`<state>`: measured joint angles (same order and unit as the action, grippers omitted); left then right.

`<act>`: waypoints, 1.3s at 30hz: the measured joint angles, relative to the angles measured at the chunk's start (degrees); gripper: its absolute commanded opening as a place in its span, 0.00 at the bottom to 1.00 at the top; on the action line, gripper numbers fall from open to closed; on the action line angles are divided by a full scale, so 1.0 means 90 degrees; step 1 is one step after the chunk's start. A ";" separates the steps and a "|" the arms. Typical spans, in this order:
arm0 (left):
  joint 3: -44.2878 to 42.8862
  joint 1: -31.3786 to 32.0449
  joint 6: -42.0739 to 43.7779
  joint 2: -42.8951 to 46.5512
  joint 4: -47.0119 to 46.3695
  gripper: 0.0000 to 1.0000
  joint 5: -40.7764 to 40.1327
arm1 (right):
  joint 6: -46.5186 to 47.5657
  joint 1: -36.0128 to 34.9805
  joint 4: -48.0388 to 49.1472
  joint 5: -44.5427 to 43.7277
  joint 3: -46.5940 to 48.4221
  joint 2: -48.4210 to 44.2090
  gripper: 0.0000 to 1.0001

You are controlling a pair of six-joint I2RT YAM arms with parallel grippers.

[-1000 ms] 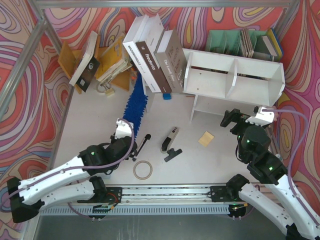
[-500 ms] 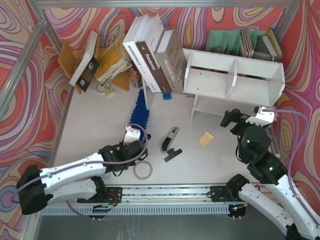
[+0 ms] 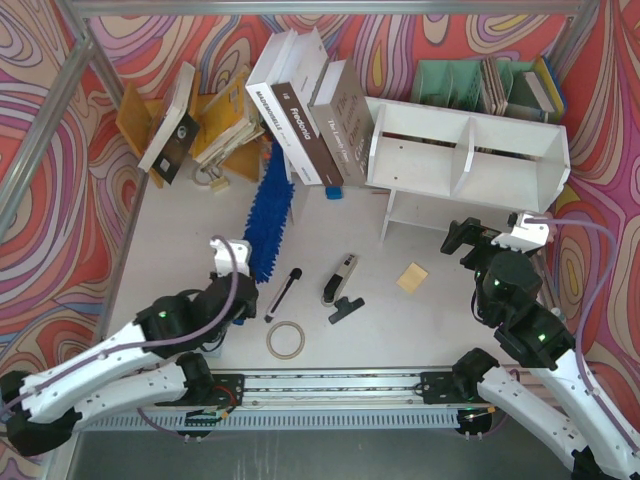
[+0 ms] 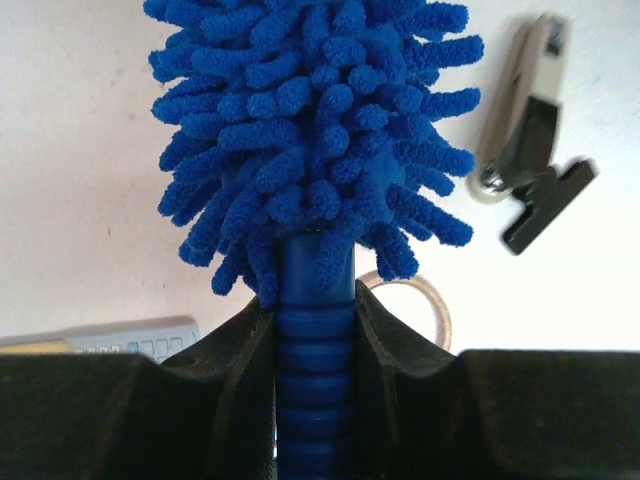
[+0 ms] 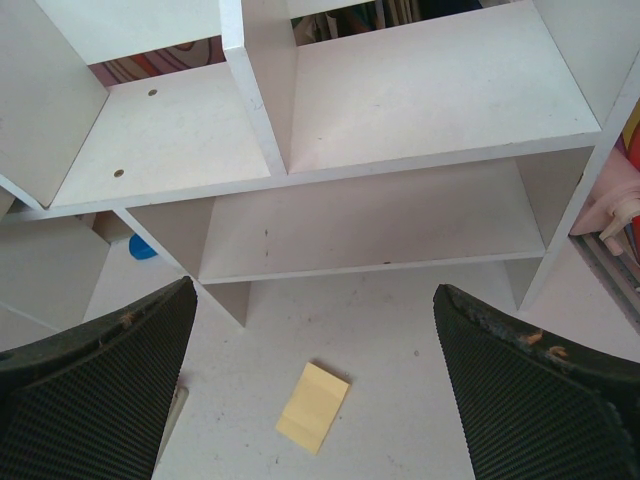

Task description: Dust the bookshelf with a duster

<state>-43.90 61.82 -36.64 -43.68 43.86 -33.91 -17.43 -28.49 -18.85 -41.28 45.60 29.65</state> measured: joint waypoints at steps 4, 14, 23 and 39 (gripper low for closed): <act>-0.0308 0.0002 0.0248 0.0600 0.0002 0.00 -0.0053 | 0.0000 0.0000 0.0000 0.0002 0.0000 0.0000 0.89; -0.0104 0.0000 0.0068 0.0100 -0.0134 0.00 0.0070 | 0.0000 0.0000 0.0000 0.0002 0.0000 0.0000 0.90; 0.0770 0.0007 -0.0714 -0.0767 -0.0257 0.00 0.0469 | 0.0000 0.0002 0.0000 0.0002 0.0000 -0.0002 0.89; -0.0119 0.0049 -0.0894 0.0724 0.0882 0.00 0.0041 | -0.0007 0.0000 -0.0007 0.0000 0.0000 -0.0117 0.90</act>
<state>-44.97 62.26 -44.69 -37.17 51.79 -33.54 -17.50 -28.49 -18.92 -41.28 45.60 28.60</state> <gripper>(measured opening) 0.343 0.895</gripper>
